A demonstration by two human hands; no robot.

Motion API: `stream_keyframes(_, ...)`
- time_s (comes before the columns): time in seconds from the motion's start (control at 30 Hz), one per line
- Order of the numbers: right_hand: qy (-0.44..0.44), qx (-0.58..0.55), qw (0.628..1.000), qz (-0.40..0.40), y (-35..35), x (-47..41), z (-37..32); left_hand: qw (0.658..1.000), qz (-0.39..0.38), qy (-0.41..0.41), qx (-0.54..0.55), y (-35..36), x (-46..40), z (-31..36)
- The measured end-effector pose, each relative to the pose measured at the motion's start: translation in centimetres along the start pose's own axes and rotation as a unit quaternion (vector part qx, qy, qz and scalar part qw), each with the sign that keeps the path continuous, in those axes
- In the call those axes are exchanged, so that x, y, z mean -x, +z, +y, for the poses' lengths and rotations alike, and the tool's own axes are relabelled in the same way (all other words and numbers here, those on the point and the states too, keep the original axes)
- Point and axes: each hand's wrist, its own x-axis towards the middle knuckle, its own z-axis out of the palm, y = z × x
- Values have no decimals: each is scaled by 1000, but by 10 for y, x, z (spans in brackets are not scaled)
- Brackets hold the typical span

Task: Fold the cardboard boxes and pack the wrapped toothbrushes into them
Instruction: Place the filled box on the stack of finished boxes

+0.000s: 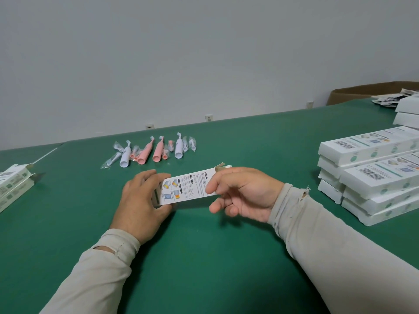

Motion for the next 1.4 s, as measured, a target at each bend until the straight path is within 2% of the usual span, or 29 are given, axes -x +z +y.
stream_keyframes(0.1,-3,1,1000,2,-2,2,-3,1000,0,-3,-1,0,-1,-1)
stream_keyframes(0.17,-31,-14,999,30,-10,5,-11,1000,9,-18,-7,0,-2,-3)
stream_keyframes(0.2,-52,-27,996,66,-15,6,-16,999,17,-28,-11,-1,-3,-5)
stream_keyframes(0.27,-96,-26,976,194,-26,7,-24,998,32,-50,-19,-2,-4,-8)
stream_keyframes(0.3,-116,20,954,276,-33,8,-25,997,36,-58,-24,-3,-5,-9)
stream_keyframes(0.37,-125,224,870,422,-48,7,-25,997,37,-64,-32,-4,-5,-10)
stream_keyframes(0.4,-116,319,827,447,-54,7,-25,997,36,-64,-32,-4,-5,-10)
stream_keyframes(0.43,-93,385,804,443,-59,7,-24,997,36,-64,-30,-4,-4,-10)
stream_keyframes(0.5,-25,458,788,410,-64,5,-21,997,39,-63,-26,-3,-4,-8)
stream_keyframes(0.57,32,503,764,402,-67,4,-18,997,41,-63,-24,-3,-4,-8)
stream_keyframes(0.63,54,524,749,403,-67,4,-16,997,41,-65,-22,-4,-4,-8)
stream_keyframes(0.87,-9,507,750,425,-59,-6,-6,997,33,-69,-29,-4,-4,-7)
stream_keyframes(1.03,74,515,772,365,-63,-10,-2,996,33,-71,-30,-5,-4,-6)
stream_keyframes(1.13,92,531,774,334,-63,-9,-3,997,29,-68,-30,-5,-4,-5)
stream_keyframes(1.3,131,593,748,267,-54,-11,-3,997,28,-69,-32,-5,-3,-5)
stream_keyframes(1.4,142,610,736,258,-52,-12,-4,997,25,-67,-32,-4,-3,-5)
